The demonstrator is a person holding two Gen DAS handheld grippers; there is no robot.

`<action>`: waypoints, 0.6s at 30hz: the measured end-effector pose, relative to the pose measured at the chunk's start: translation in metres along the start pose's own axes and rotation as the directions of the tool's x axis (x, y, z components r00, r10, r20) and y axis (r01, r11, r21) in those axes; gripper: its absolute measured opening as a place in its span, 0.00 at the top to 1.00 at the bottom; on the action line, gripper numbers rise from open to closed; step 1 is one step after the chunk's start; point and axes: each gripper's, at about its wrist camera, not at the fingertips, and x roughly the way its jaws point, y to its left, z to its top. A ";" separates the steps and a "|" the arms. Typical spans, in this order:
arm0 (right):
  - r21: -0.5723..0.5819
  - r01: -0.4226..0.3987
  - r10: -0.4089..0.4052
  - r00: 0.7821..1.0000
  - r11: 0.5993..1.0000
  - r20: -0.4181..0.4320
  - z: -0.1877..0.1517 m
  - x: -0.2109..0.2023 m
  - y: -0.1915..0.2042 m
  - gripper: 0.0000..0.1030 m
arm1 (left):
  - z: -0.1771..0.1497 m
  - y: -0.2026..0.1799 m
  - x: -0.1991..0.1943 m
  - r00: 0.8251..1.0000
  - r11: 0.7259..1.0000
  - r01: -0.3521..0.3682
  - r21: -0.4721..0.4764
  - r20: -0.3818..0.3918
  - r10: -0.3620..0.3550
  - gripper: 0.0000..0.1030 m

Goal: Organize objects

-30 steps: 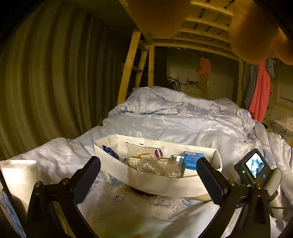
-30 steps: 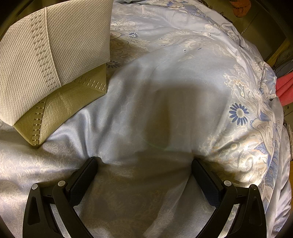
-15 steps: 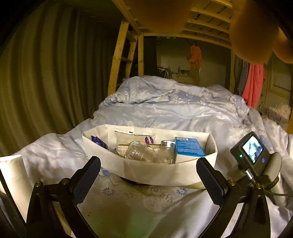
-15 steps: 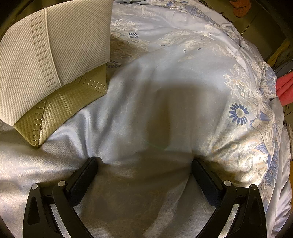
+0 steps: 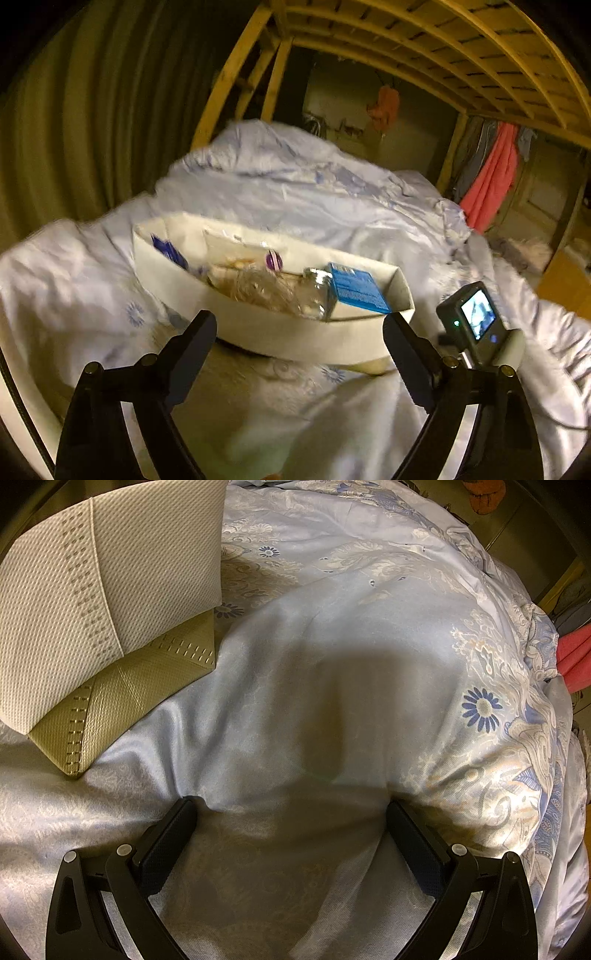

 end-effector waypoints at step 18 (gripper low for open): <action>0.001 -0.001 0.001 1.000 1.000 0.002 0.001 0.000 -0.003 0.00 | 0.001 0.006 0.003 1.000 0.999 0.023 -0.042 -0.013 -0.024 0.12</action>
